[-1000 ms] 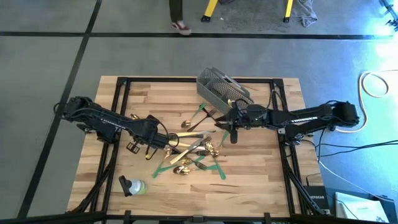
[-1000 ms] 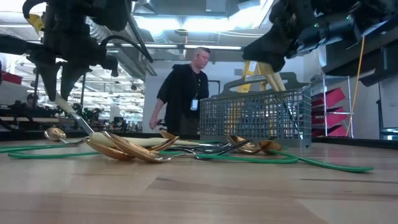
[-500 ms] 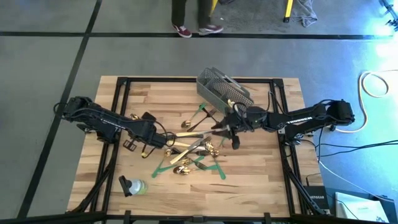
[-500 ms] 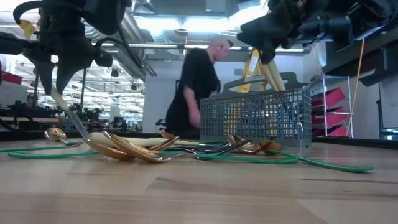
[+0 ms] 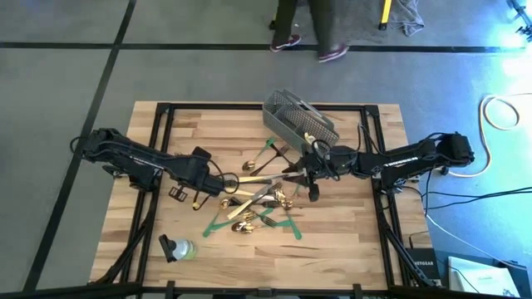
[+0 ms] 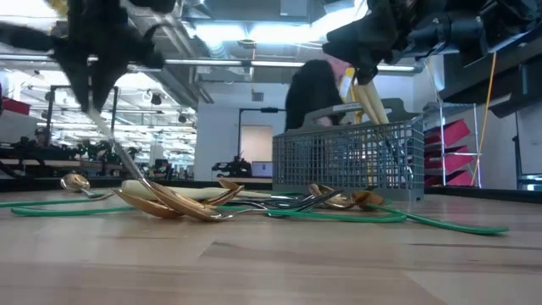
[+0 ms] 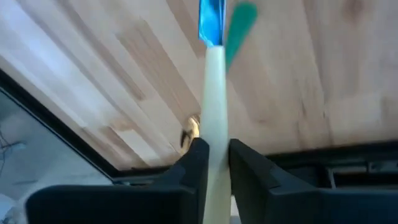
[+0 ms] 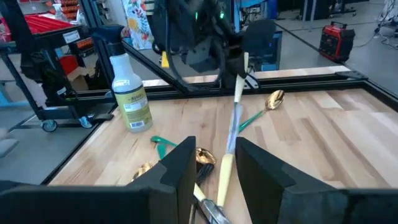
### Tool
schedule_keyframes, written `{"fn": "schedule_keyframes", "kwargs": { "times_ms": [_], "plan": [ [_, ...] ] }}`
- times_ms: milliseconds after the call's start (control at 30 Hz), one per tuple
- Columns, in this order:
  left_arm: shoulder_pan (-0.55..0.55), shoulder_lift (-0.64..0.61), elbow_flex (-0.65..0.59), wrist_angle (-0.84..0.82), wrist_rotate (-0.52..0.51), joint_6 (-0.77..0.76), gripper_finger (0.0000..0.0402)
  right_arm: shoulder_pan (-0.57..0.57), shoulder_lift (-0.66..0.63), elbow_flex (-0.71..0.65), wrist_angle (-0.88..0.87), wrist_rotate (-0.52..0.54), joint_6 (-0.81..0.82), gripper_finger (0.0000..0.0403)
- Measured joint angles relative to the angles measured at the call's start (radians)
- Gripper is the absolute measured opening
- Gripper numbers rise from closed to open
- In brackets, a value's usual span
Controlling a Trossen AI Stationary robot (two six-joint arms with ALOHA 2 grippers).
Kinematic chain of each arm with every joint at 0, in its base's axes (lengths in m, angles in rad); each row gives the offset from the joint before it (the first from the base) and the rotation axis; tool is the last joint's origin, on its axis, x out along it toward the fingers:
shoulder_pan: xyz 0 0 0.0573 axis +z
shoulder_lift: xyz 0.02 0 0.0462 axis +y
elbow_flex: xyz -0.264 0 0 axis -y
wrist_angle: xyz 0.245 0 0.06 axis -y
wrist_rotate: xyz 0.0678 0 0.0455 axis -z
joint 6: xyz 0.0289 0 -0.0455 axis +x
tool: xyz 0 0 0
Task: Sort silverware
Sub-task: Put the yellow knife into the gray organizer
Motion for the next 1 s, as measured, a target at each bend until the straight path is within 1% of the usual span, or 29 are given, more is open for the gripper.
{"fn": "schedule_keyframes", "kwargs": {
  "times_ms": [133, 267, 467, 600, 733, 867, 1000],
  "plan": [
    [-0.012, 0.000, 0.082, 0.001, -0.001, 0.005, 0.0017, 0.023, 0.000, 0.000, 0.010, 0.047, 0.038, 0.0097],
    [-0.032, 0.000, 0.136, 0.002, -0.012, 0.006, 0.0011, 0.036, 0.013, 0.000, 0.056, 0.089, 0.081, 0.0097],
    [-0.042, 0.000, 0.137, 0.047, -0.009, -0.005, 0.0010, 0.041, 0.066, 0.000, 0.081, 0.087, 0.115, 0.0097],
    [-0.042, 0.000, 0.106, 0.077, 0.017, -0.026, 0.0010, 0.052, 0.138, 0.003, 0.126, 0.076, 0.136, 0.0097],
    [-0.040, 0.000, 0.051, 0.079, 0.044, -0.088, 0.0016, 0.076, 0.219, 0.051, 0.127, 0.071, 0.126, 0.0097],
    [-0.039, -0.001, -0.046, 0.087, 0.084, -0.160, 0.0044, 0.094, 0.292, 0.112, 0.129, 0.071, 0.077, 0.0097],
    [-0.040, -0.007, -0.179, 0.157, 0.111, -0.300, 0.0085, 0.095, 0.344, 0.153, 0.129, 0.066, 0.058, 0.0097]
  ]
}}
